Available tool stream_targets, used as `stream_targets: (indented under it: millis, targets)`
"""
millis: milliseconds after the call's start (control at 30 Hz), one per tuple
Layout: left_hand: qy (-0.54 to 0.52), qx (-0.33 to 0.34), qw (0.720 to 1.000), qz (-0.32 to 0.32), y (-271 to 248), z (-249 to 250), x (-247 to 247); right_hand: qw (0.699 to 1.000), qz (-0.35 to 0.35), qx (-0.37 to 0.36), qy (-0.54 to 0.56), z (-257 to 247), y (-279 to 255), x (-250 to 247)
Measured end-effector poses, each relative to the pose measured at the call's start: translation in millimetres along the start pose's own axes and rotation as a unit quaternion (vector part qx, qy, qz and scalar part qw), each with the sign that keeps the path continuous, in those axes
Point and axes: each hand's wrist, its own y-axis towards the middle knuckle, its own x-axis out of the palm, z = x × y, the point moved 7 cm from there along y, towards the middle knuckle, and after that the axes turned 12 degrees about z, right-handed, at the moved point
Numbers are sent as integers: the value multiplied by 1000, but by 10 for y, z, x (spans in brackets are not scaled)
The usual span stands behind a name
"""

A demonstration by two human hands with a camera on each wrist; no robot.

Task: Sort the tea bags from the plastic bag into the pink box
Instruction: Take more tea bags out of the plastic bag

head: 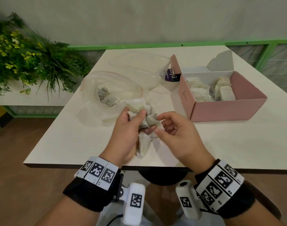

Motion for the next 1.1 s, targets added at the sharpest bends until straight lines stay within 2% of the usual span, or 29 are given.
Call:
stream_targets:
  millis: [200,367,600,800,933,1100]
  targets:
    - [-37,-8,999,2,-29,41,-23,993,35,53,95,48,49,-137]
    - [-35,-12,999,5,-24,30,-42,990,45,66,114,50,49,-153]
    - [-60,-22,998,10,-12,33,-77,996,-17,23,83,-11,7,-66]
    - [-67,-30,997,5,7,1,-77,961,57,121,241,4,34,-212]
    - [-67,-28,997,6,14,3,-80,954,-2,151,258,-30,-31,-204]
    - [-64,-18,998,6,11,12,-74,976,-47,101,187,-56,-50,-74]
